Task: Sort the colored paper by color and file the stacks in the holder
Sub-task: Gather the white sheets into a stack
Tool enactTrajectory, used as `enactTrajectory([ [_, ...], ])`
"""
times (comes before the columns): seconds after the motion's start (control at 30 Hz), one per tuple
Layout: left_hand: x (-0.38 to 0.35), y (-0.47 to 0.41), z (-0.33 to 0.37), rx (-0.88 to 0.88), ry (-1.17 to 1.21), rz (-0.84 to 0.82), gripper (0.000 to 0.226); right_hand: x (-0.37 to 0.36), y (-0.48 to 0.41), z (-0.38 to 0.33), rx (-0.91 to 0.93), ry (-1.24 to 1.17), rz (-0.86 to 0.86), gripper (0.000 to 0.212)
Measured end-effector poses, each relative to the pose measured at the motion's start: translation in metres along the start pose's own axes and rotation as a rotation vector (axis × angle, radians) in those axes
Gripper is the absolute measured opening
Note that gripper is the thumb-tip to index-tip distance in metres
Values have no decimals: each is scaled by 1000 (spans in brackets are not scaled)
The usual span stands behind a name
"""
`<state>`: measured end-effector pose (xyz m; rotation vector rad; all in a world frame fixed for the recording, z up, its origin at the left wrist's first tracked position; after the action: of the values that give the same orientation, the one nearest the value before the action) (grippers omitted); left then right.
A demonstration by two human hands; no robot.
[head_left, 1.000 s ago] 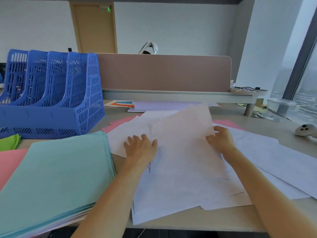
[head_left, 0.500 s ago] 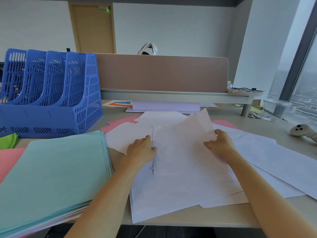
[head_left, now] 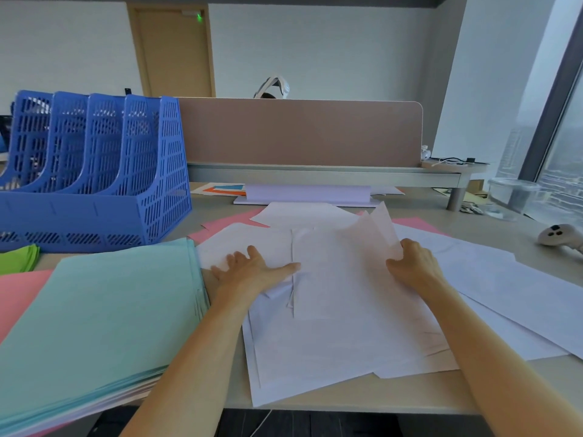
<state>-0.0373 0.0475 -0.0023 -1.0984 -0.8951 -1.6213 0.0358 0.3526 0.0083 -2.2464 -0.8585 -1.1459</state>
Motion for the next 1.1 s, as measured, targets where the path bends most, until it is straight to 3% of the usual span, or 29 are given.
enactTrajectory([
  [0.1, -1, -2, 9, -81, 44, -17, 120, -4, 0, -2, 21, -4, -24, 24],
  [0.2, 2, -6, 15, -164, 86, 21, 106, -3, 1, -4, 6, -84, -27, 20],
  [0.3, 15, -9, 19, -208, 354, 263, 69, 4, 0, -6, 1, -203, 1, 16],
  [0.37, 19, -7, 19, -200, 350, 364, 54, 9, -2, -5, -12, -293, 31, 17],
  [0.5, 2, -12, 11, -129, 51, 215, 67, 4, -4, -1, -157, -613, -45, 17],
  [0.63, -1, -9, 20, -173, 148, 154, 63, -4, 1, -5, -249, -997, -288, 22],
  [0.73, -1, -9, 25, -212, 235, 157, 61, -10, 9, -13, -184, -929, -379, 24],
  [0.83, 4, -11, 26, -253, 358, 171, 71, -7, 8, -14, -146, -817, -270, 29],
  [0.93, 1, -10, 28, -285, 448, 26, 105, 14, 5, -7, -110, -853, -47, 29],
  [1.0, -5, -5, 30, -331, 318, -112, 123, 28, 5, -2, -115, -939, 67, 35],
  [1.1, -10, -1, 32, -426, 172, -167, 122, 41, 8, 2, -105, -1067, 172, 36],
])
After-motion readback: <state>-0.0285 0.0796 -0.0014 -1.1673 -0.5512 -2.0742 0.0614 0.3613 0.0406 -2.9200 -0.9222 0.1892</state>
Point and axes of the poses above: each hand's wrist, its own y-axis away from the middle knuckle, its own x-axis out of the back of the hand, z = x × y, the point moved 5 cm from there along -y, towards the middle knuckle, and after that the axes turned 9 degrees about -x, right-handed, at the moved point
